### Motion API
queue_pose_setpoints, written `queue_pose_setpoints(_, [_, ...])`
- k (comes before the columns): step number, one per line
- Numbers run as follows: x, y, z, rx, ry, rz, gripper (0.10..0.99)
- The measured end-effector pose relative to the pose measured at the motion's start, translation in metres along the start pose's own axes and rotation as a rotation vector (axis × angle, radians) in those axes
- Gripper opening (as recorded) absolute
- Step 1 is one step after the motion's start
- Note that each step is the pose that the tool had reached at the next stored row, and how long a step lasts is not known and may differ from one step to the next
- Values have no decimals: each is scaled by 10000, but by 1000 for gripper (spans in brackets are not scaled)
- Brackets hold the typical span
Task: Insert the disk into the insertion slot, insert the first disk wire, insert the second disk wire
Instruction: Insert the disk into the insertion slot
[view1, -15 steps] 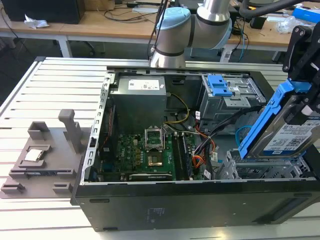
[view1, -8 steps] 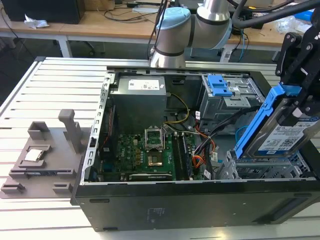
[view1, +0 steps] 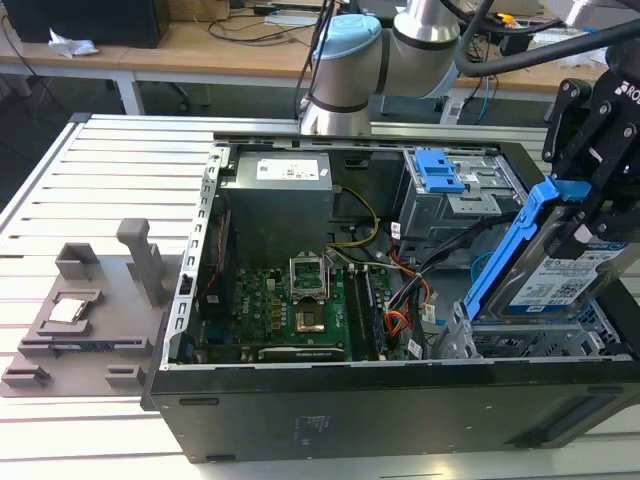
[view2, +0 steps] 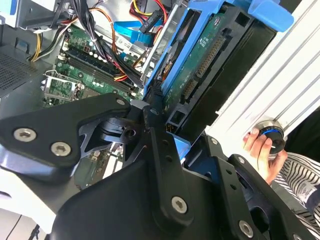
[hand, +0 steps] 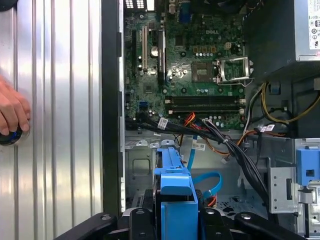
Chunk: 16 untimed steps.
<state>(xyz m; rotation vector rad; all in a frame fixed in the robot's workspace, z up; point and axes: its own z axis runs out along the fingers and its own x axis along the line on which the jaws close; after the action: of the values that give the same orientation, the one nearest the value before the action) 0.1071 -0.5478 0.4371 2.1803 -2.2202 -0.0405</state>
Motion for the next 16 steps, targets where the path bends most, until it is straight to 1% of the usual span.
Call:
queue_pose_setpoints(1, [-1, 0, 13, 0, 1, 0, 369])
queue_pose_setpoints(3, [-2, -2, 70, -1, 0, 0, 369])
queue_pose_setpoints(16, [-2, -10, 269, 0, -1, 0, 369])
